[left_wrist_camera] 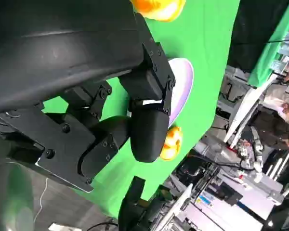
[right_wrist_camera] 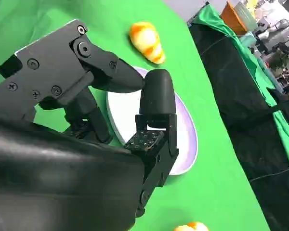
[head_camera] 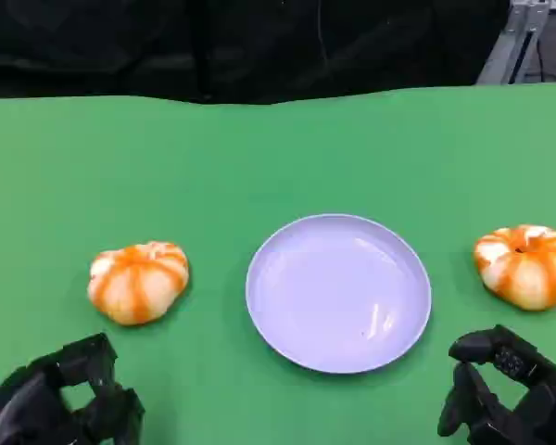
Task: Grasp the bread from the table and place it into the plate.
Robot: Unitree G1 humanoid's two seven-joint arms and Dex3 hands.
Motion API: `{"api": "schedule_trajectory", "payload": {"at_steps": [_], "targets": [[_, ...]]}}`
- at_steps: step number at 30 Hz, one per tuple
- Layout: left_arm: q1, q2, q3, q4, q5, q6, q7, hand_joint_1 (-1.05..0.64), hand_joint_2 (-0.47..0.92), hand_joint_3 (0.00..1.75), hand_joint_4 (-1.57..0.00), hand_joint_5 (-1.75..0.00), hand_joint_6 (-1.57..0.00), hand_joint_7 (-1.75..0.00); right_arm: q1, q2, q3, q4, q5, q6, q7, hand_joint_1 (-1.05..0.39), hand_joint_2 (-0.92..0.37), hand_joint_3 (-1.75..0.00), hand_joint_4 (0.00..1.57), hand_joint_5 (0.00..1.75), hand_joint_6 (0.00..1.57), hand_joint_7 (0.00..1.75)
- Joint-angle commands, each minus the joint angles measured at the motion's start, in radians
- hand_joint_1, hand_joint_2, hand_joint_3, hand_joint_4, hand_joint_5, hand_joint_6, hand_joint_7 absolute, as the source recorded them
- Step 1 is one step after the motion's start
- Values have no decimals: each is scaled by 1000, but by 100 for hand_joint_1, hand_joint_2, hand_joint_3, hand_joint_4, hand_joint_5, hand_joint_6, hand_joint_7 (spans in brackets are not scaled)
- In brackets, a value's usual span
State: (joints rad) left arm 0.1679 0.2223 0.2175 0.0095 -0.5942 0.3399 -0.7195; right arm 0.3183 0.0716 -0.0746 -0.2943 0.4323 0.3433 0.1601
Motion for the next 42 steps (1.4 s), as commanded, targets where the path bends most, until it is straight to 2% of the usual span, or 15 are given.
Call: {"api": "schedule_trajectory", "payload": {"at_steps": [1, 16, 19, 20, 21, 23, 24, 26, 30, 31, 33, 37, 40, 42], "targets": [[8, 7, 1, -3, 4, -14, 0, -8, 49, 125, -87, -175, -86, -148, 4, -13, -8, -10, 2, 6, -8, -16, -52, -109, 84, 175, 80, 145], [11, 9, -3, -6, 16, -24, 5, -9, 49, 124, -88, -175, -87, -147, 5, -16, -7, -11, 0, 2, -4, -16, -52, -109, 84, 175, 80, 144], [7, 16, -2, -1, 18, -32, -5, -11, 48, 120, -86, -166, -83, -136, 2, -15, -7, -7, 1, 3, -5, -16, -53, -109, 84, 175, 79, 144], [4, 21, -1, 4, 14, -30, -14, -27, 71, 73, -81, -126, -80, -94, 1, -14, -7, -6, 0, 3, -6, -16, -52, -109, 84, 175, 80, 144], [-2, 28, 3, 10, 6, -23, -25, -32, 81, 52, -81, -108, -84, -70, -2, -14, -6, -1, -1, -3, -3, -16, -52, -109, 84, 175, 80, 144], [-9, 37, 10, 15, -3, -17, -35, -49, 90, 33, -66, -49, -72, -20, -5, -14, -6, 4, -2, -6, 0, -16, -52, -109, 84, 175, 80, 144], [-4, 40, 8, 4, 34, -62, -19, -52, 91, 30, -64, -39, -70, -12, -6, -13, -4, 1, -4, -3, -5, -16, -52, -109, 84, 175, 80, 144], [3, 42, 4, -6, 102, -157, -2, -67, 92, 31, -41, -17, -49, -2, -7, -11, 0, -4, -7, 5, -14, -17, -52, -109, 84, 175, 79, 144], [2, 66, -15, 3, 342, -457, 78, -82, 92, 41, -27, -6, -35, 0, -11, -10, 3, 3, -11, -1, -15, -17, -53, -108, 84, 175, 80, 142], [2, 97, -27, -5, 467, -548, 138, -83, 92, 42, -27, -5, -34, 0, -13, -9, 3, 4, -10, 0, -15, -17, -53, -107, 84, 175, 80, 142], [-4, 146, -46, -23, 687, -671, 254, -85, 92, 47, -13, -1, -28, 0, -14, -9, 3, 4, -10, 3, -14, -17, -53, -107, 84, 175, 81, 141], [-54, 184, -89, -40, 1006, -713, 463, -92, 92, 38, -1, 0, -25, -1, -15, -6, 6, 7, -16, -2, -14, -17, -54, -106, 84, 175, 81, 142], [-117, 209, -134, 5, 1125, -719, 549, -92, 92, 33, 0, 0, -26, -1, -19, -5, 4, 14, -14, -5, -9, -17, -55, -106, 84, 175, 80, 142], [-170, 233, -170, 40, 1187, -709, 578, -88, 92, 20, 0, 0, -26, -1, -20, -5, 5, 13, -18, -1, -14, -17, -54, -106, 84, 175, 81, 142]]}}
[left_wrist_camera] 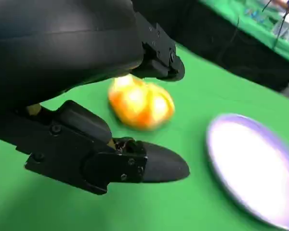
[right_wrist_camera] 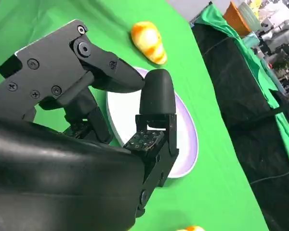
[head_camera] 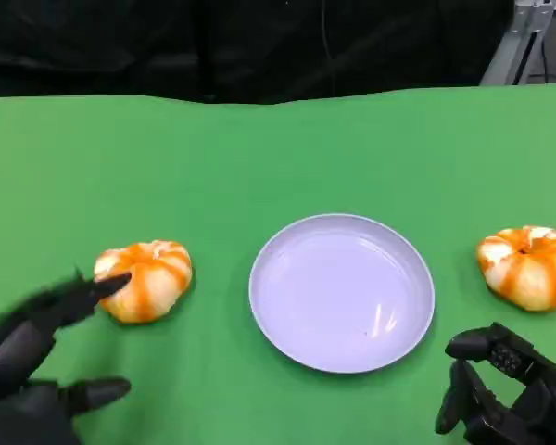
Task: Grasp the bread from the table and place it into the plate.
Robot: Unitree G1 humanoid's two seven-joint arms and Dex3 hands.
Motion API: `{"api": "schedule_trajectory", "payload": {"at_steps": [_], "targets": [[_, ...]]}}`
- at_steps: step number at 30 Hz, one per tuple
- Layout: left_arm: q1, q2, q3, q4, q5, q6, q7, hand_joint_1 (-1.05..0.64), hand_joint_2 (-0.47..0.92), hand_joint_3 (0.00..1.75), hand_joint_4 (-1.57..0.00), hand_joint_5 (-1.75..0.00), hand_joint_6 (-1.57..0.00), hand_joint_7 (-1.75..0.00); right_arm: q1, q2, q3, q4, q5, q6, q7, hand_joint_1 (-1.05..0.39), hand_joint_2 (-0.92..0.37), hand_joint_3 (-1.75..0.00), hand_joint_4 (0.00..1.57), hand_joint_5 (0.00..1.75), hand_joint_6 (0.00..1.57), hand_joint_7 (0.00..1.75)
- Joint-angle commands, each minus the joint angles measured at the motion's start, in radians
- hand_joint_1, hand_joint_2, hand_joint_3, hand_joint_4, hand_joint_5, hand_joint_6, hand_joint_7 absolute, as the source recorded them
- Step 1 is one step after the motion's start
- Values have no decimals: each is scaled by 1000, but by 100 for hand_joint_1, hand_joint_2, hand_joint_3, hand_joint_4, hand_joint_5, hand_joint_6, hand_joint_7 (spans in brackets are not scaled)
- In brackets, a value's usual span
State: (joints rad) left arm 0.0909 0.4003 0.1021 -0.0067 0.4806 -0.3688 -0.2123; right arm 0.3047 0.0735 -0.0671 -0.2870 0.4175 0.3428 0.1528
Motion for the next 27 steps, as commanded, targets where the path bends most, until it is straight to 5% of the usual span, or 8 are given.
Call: {"api": "schedule_trajectory", "payload": {"at_steps": [1, 14, 27], "targets": [[-123, 67, -77, 73, 149, 16, 78, -88, 92, 18, 0, 0, -25, 0, -6, -6, -2, 5, -4, 0, -7, -17, -55, -106, 85, 175, 81, 142], [-407, 78, -313, 347, 307, 173, 65, -94, 92, 12, -3, -1, -27, 0, 4, 2, 5, -15, -3, 10, -21, -17, -54, -106, 85, 175, 82, 140], [-605, 42, -462, 785, 298, 129, 195, -97, 92, 21, -3, 0, -22, 0, 16, 3, 11, -28, -2, 12, -24, -17, -55, -104, 84, 175, 82, 139]]}}
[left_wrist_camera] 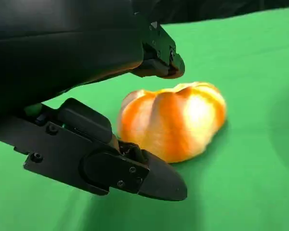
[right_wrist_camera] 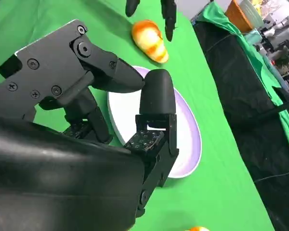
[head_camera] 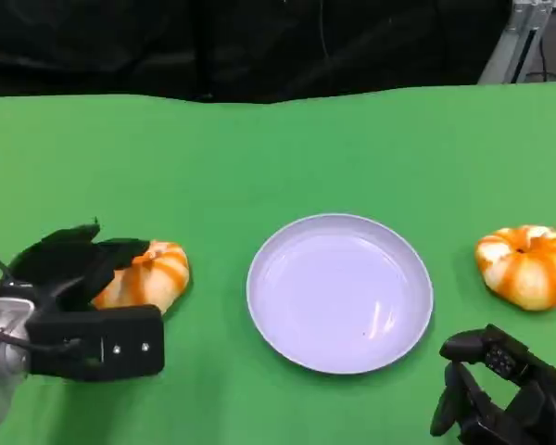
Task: Grasp the bread from the table and place it into the plate.
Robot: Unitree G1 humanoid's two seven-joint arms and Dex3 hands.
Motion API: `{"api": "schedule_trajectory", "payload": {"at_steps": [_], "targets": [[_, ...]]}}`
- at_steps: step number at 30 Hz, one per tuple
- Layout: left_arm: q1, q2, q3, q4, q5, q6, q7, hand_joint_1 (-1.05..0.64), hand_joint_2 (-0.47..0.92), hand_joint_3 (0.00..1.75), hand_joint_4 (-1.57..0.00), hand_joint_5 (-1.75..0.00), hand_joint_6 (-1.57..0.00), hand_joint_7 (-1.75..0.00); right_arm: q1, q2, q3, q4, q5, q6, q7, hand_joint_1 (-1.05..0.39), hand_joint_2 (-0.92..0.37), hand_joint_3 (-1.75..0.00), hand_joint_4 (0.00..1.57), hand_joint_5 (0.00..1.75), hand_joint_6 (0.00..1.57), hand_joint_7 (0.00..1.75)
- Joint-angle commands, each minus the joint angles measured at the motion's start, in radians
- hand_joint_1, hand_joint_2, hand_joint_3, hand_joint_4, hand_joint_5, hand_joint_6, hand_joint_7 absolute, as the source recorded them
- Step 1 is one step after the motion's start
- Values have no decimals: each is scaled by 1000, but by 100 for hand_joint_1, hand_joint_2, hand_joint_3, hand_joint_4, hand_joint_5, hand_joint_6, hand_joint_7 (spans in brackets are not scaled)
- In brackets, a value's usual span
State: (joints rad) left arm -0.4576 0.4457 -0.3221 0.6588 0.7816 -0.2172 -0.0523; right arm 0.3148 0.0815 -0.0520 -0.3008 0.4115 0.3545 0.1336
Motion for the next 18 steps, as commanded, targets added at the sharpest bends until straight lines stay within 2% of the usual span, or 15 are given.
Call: {"api": "schedule_trajectory", "payload": {"at_steps": [1, 18], "targets": [[-67, -5, -46, 141, -6, -28, 42, -97, 92, 22, -3, 0, -21, 0, 6, -4, -4, -15, 5, 1, -5, -17, -55, -104, 84, 175, 83, 138], [-182, -87, -139, 395, -25, -59, 158, -92, 92, 24, -6, -1, -24, -1, 14, -1, 4, -12, 6, -14, 2, -17, -55, -105, 84, 175, 82, 139]]}}
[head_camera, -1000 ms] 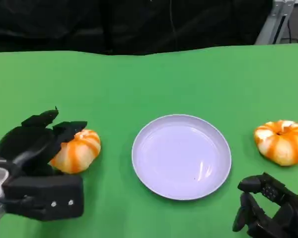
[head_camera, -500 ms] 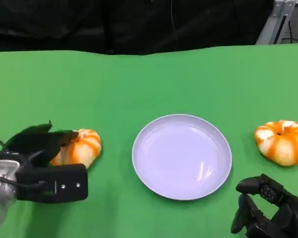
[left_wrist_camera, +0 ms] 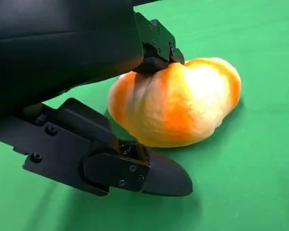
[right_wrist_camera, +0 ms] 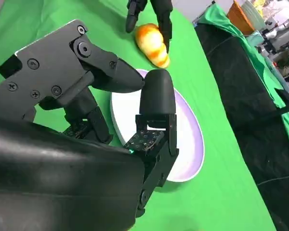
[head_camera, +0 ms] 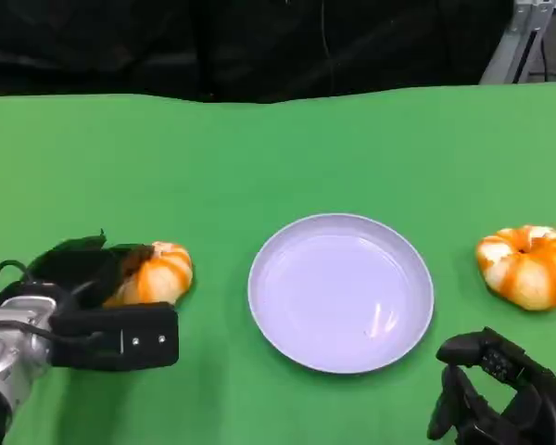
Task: Grasp the bread from the table and place it into the plate.
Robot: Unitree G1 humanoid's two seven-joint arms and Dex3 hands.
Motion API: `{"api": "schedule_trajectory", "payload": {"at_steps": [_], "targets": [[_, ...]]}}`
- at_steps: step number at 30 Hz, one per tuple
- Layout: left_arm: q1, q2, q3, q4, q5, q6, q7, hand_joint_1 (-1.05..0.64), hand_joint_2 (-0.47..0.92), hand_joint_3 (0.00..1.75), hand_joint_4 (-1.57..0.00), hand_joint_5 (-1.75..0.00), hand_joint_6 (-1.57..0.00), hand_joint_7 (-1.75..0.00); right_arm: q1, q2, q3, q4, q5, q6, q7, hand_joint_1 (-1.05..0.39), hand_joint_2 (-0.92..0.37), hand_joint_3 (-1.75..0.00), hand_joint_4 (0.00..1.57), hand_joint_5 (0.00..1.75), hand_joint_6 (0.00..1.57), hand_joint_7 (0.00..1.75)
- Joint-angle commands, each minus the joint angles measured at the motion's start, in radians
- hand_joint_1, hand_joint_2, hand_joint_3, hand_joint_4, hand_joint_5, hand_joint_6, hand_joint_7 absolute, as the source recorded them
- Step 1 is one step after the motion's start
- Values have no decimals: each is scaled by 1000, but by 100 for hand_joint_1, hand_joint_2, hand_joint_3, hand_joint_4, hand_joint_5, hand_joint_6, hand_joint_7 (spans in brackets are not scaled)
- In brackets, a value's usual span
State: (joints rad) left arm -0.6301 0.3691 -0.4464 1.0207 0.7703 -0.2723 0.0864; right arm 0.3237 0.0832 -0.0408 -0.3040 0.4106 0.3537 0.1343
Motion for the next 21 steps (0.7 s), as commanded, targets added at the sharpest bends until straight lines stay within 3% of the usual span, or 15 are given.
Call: {"api": "schedule_trajectory", "payload": {"at_steps": [1, 7, 10, 11, 13, 15, 17, 18, 19, 21], "targets": [[-11, -13, -15, 36, -16, -7, 23, -91, 92, 24, -7, -1, -24, -1, 6, -3, -6, -12, 5, -11, -1, -17, -55, -105, 84, 175, 82, 139], [-8, -14, -20, 21, -29, 7, 54, -60, 92, 21, -20, -5, -34, -3, 10, -3, -2, -22, 6, -10, -1, -18, -56, -103, 83, 175, 81, 139], [-1, -16, -21, 3, -29, 32, 80, -35, 92, 22, -30, -7, -42, -5, 9, -2, -4, -15, 10, -15, 3, -17, -56, -104, 83, 175, 82, 139], [2, -18, -14, -1, -42, 30, 83, -30, 92, 23, -36, -8, -50, -6, 10, -3, -4, -18, 9, -14, 2, -16, -56, -104, 83, 175, 82, 139], [6, -20, -4, -6, -62, 26, 84, -23, 92, 23, -60, -8, -80, -8, 12, -3, -3, -24, 7, -7, -5, -17, -56, -104, 83, 175, 82, 139], [8, -25, 9, -8, -85, 17, 87, -18, 92, 21, -85, -17, -97, -12, 12, -3, -6, -24, 14, -4, -2, -16, -56, -104, 83, 175, 82, 139], [11, -32, 33, -5, -123, -2, 84, -14, 92, 27, -95, -21, -106, -15, 13, -5, -5, -23, 15, -8, 1, -16, -56, -104, 83, 175, 82, 139], [14, -36, 44, -5, -140, -13, 93, -11, 92, 36, -94, -44, -109, -27, 13, -6, -5, -24, 14, -7, 1, -16, -56, -104, 83, 175, 82, 139], [16, -38, 51, -5, -152, -21, 100, -11, 91, 42, -85, -79, -101, -55, 13, -6, -5, -24, 14, -7, 1, -16, -56, -104, 83, 175, 82, 139], [27, -44, 73, -6, -178, -62, 151, -9, 86, 56, -71, -144, -70, -136, 13, -8, -2, -31, 8, 1, -8, -17, -55, -104, 84, 175, 82, 139]]}}
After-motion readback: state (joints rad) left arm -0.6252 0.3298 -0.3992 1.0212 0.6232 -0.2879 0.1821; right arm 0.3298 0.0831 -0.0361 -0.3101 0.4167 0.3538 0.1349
